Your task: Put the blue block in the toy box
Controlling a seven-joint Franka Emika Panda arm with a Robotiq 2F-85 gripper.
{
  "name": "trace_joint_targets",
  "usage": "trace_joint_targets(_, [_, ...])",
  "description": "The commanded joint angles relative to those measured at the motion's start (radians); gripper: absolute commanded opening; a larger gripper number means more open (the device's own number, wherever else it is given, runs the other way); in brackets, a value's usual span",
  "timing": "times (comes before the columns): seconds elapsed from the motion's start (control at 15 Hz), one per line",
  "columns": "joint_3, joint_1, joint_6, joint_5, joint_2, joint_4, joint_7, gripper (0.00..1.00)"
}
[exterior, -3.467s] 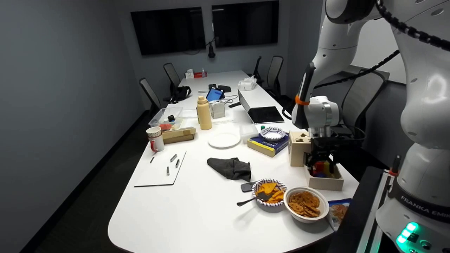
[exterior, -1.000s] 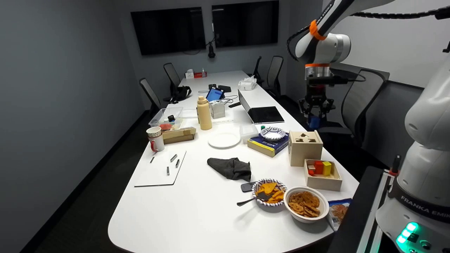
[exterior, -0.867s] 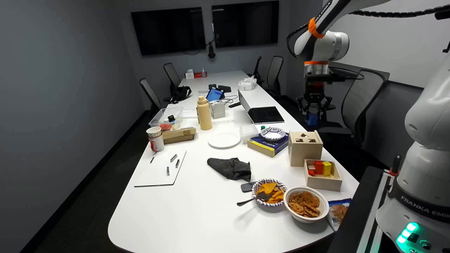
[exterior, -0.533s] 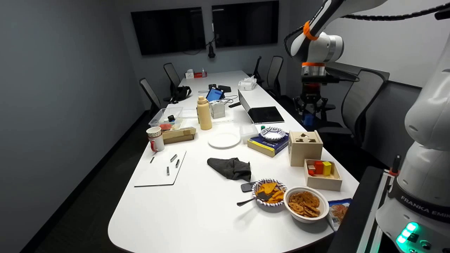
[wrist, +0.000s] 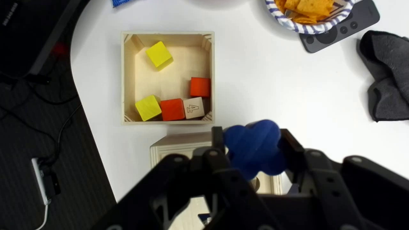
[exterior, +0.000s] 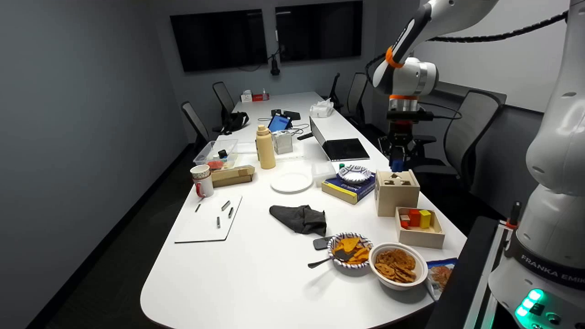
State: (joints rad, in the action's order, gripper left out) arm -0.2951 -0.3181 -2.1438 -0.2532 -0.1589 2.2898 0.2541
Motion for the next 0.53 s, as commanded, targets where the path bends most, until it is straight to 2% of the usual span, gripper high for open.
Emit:
trace_joint_targets(0.0, [-0.001, -0.005, -0.020, -0.050, -0.069, -0.050, -0.013, 0.19])
trace_joint_targets(0.47, [0.006, -0.027, -0.086, -0.139, -0.148, -0.078, -0.056, 0.19])
